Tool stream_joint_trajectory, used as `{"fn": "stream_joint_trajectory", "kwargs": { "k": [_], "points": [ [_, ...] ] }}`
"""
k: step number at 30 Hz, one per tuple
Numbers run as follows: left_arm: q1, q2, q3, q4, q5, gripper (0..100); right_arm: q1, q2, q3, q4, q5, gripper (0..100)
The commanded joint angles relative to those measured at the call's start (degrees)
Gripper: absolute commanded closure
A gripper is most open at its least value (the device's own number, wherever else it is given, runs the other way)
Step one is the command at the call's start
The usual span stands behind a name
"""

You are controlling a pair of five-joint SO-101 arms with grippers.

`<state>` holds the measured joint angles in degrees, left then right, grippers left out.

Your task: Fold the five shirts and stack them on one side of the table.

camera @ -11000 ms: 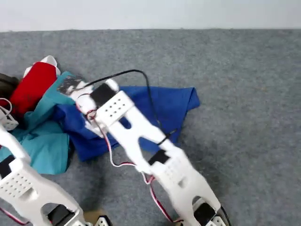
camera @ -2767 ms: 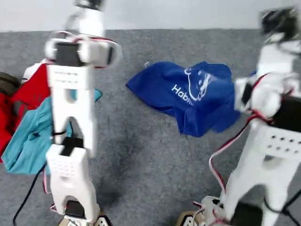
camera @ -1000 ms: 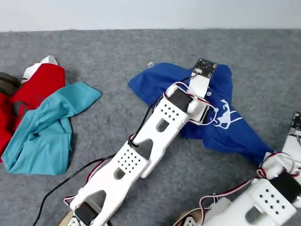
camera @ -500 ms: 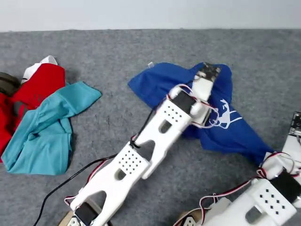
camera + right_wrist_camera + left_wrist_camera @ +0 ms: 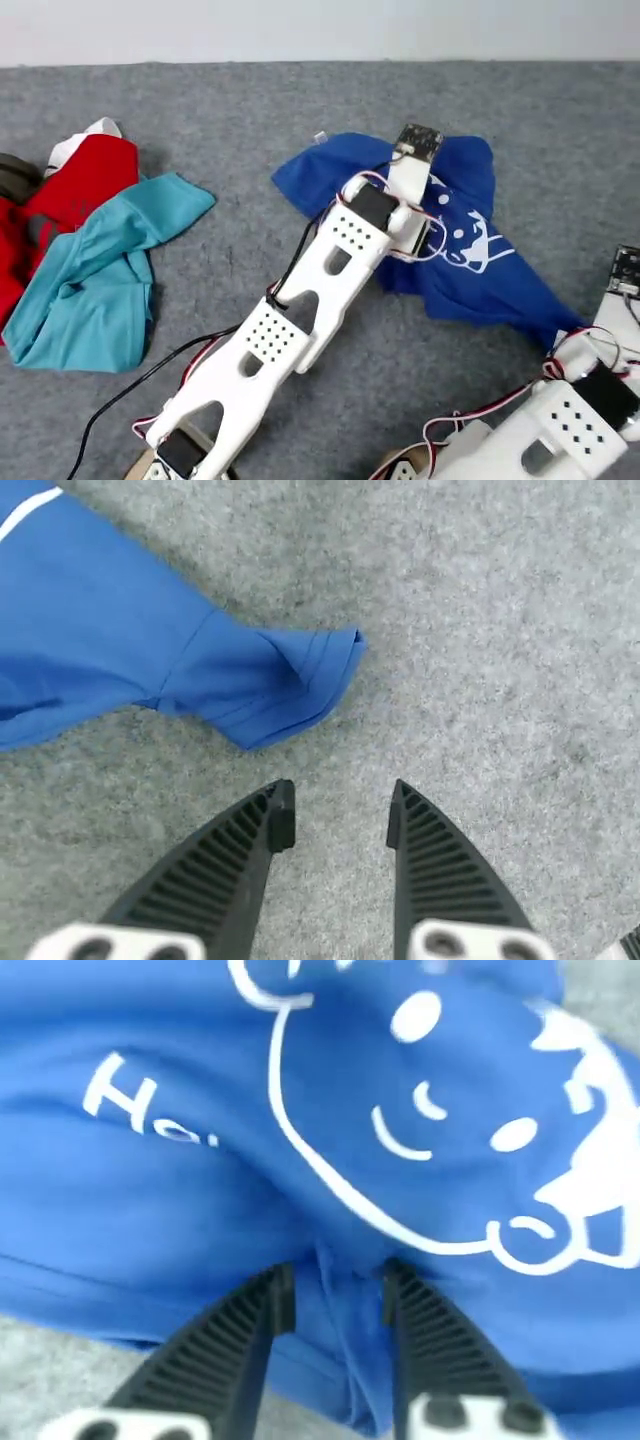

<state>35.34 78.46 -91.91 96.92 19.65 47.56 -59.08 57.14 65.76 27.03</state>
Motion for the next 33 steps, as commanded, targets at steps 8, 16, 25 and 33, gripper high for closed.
{"fn": "stream_joint_trajectory", "kwargs": {
  "k": [8,16,25,33],
  "points": [
    [1.0,2.1,-1.0,-4.2,0.4,85,0.3,-1.4,-0.3,-1.0,0.6,83.1],
    [5.7,2.9,-0.7,-5.9,0.2,85,0.3,-1.5,-0.3,-1.0,0.6,83.1],
    [5.4,3.5,-3.1,-5.5,0.2,99,0.3,-1.5,-0.3,-1.0,0.6,83.1],
    [2.5,-12.0,-4.3,3.3,-6.2,99,0.2,-1.5,-0.3,-0.9,0.6,83.1]
  ]
}}
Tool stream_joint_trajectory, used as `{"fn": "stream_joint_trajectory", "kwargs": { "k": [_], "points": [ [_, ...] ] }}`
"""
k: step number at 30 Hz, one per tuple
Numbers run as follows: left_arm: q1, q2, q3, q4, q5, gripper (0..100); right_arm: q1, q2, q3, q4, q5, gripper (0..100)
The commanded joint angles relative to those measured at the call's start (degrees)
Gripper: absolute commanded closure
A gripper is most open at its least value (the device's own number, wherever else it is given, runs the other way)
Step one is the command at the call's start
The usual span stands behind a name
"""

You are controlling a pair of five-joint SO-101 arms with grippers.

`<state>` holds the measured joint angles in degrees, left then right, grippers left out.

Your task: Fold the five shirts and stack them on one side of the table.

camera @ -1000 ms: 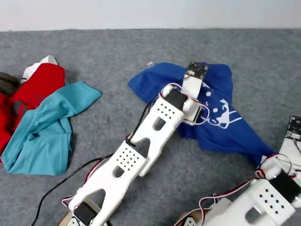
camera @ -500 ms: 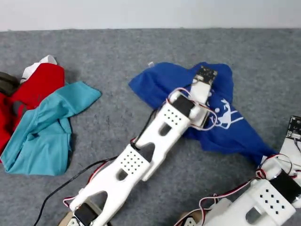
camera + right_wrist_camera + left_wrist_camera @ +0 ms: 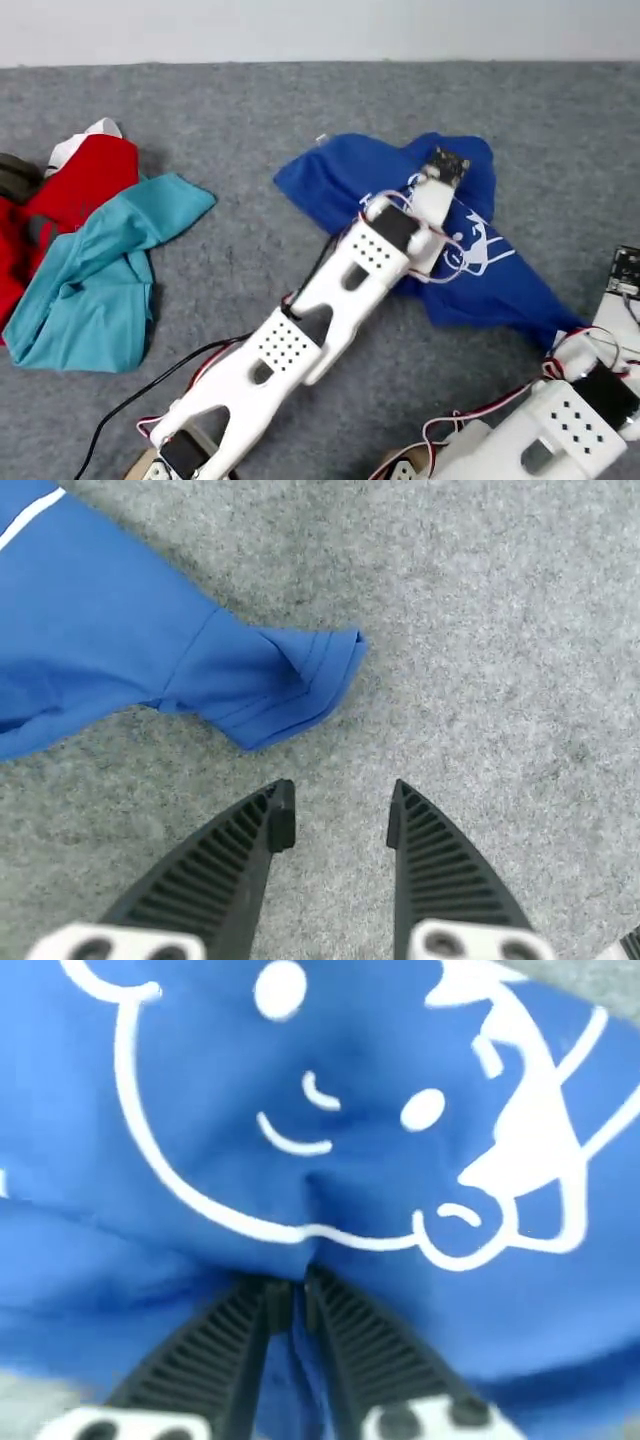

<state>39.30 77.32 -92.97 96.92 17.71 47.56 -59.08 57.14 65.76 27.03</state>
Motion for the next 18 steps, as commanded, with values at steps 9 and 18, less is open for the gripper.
{"fn": "stream_joint_trajectory", "kwargs": {
  "k": [9,18],
  "points": [
    [-7.0,-32.0,-2.1,3.7,-8.8,99,0.2,-1.5,-0.3,-0.9,0.6,83.1],
    [-5.4,-33.0,21.4,2.4,-8.6,98,-5.1,-1.5,0.4,0.2,0.2,82.9]
  ]
}}
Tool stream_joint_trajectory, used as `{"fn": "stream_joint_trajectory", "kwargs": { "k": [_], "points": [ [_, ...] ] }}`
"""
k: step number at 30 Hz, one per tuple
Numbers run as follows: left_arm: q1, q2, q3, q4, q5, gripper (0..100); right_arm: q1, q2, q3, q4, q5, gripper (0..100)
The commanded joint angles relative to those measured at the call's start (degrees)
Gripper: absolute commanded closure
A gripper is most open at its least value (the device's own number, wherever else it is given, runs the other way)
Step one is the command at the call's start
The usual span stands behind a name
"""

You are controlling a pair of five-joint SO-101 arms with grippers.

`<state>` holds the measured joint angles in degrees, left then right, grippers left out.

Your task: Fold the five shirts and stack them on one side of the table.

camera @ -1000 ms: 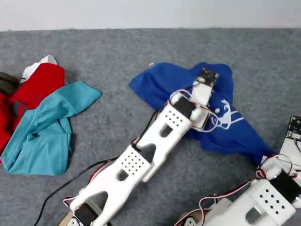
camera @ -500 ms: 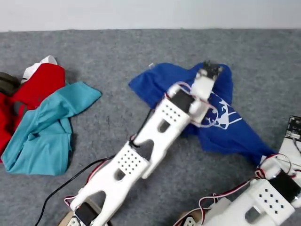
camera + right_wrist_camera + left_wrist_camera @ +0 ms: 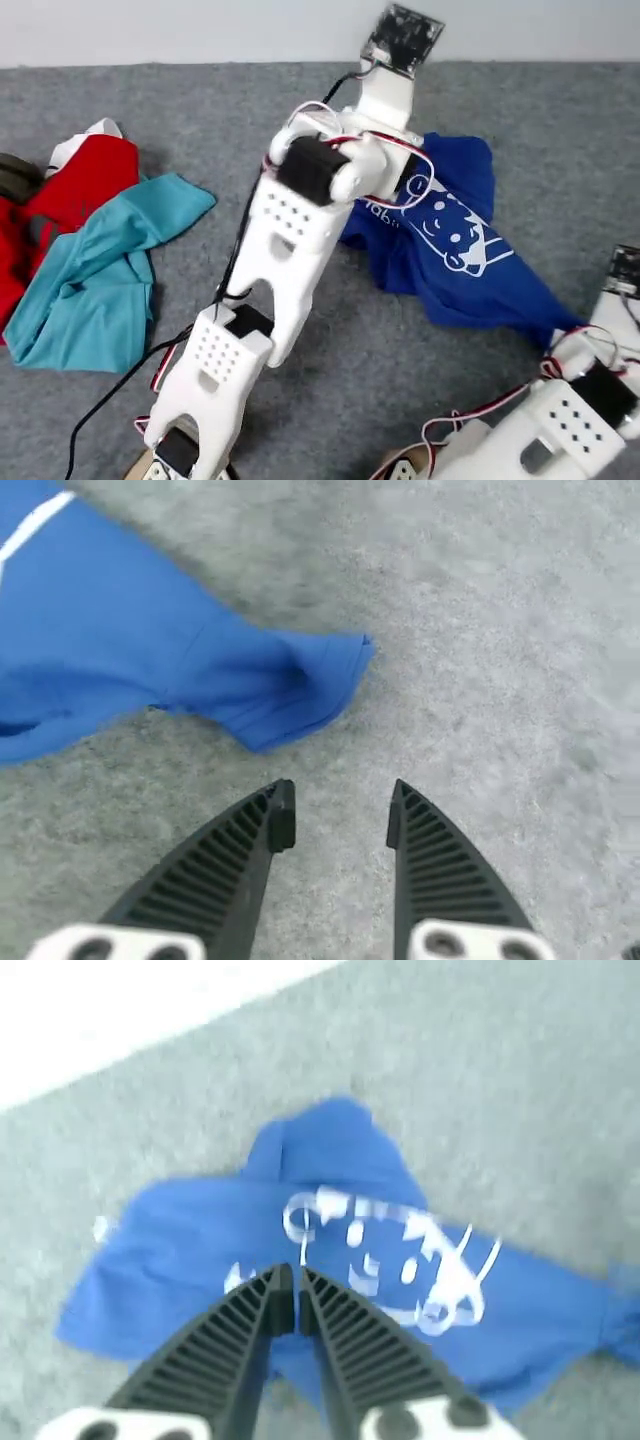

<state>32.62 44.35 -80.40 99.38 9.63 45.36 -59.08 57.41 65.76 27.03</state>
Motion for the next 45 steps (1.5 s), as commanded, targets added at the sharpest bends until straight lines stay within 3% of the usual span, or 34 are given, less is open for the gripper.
{"fn": "stream_joint_trajectory", "kwargs": {
  "k": [1,5,10,21,28,35,42,45],
  "points": [
    [1.4,1.6,12.0,-0.9,-0.4,96,-3.8,-1.5,0.6,0.3,0.2,82.9],
    [2.0,9.2,19.2,-6.1,-0.4,89,-5.1,-1.5,2.5,-0.2,0.3,82.9],
    [2.3,17.0,14.4,-7.9,-0.4,83,-5.1,-1.5,3.1,-0.2,0.4,82.9],
    [2.4,27.6,0.1,-8.4,-0.4,83,-5.1,-1.5,3.2,-0.2,0.5,82.9],
    [6.9,33.8,-8.5,-7.9,-0.5,83,-5.1,-1.5,3.2,-0.2,0.5,83.0],
    [9.1,36.2,-11.7,-8.2,-0.8,99,-5.1,-1.5,3.2,-0.2,0.5,83.0],
    [5.8,35.5,-16.3,-7.5,-1.0,99,-5.1,-1.5,3.2,-0.2,0.5,83.0],
    [2.6,30.5,-15.7,-3.7,-3.5,99,-5.1,-1.5,3.2,-0.2,0.5,83.0]
  ]
}}
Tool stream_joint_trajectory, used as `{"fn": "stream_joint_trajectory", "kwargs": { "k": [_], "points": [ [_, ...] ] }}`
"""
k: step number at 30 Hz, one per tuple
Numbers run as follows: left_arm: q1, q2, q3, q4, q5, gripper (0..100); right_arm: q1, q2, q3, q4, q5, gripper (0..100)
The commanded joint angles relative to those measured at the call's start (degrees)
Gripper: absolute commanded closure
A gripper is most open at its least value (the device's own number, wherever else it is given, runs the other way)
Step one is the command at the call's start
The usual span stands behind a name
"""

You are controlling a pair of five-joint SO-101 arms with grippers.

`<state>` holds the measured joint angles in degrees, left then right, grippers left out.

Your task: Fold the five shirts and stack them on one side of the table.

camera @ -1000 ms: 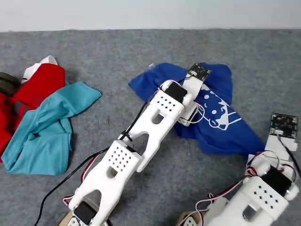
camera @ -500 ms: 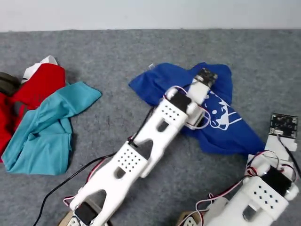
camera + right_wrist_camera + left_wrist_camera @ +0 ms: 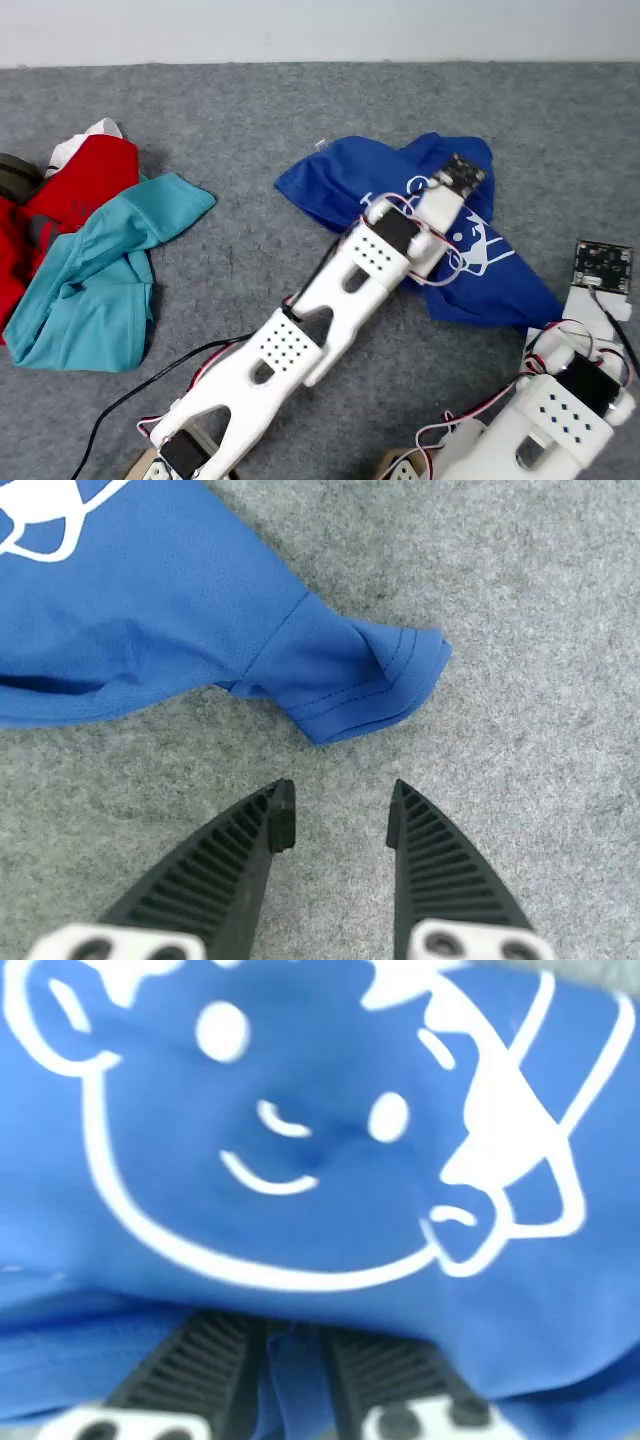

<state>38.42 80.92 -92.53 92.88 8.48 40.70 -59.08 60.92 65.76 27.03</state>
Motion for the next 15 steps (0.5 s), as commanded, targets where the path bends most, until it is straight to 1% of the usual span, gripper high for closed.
{"fn": "stream_joint_trajectory", "kwargs": {
  "k": [1,3,7,12,15],
  "points": [
    [-4.1,-8.1,-3.7,5.1,-3.5,99,-0.4,-1.5,-0.4,-0.2,0.5,83.0],
    [-5.6,-12.3,-3.6,7.9,-5.2,99,-0.4,-1.5,-0.4,-0.2,0.5,83.0],
    [-9.1,-20.8,-3.6,7.7,-5.5,99,-0.4,-1.4,-0.4,-0.2,0.5,83.0],
    [-10.6,-29.5,-3.5,7.8,-5.5,99,-0.4,-1.4,-0.3,-0.2,0.4,82.8],
    [-11.2,-32.4,-3.5,7.8,-5.6,99,-0.4,-0.9,-0.3,0.0,0.3,82.7]
  ]
}}
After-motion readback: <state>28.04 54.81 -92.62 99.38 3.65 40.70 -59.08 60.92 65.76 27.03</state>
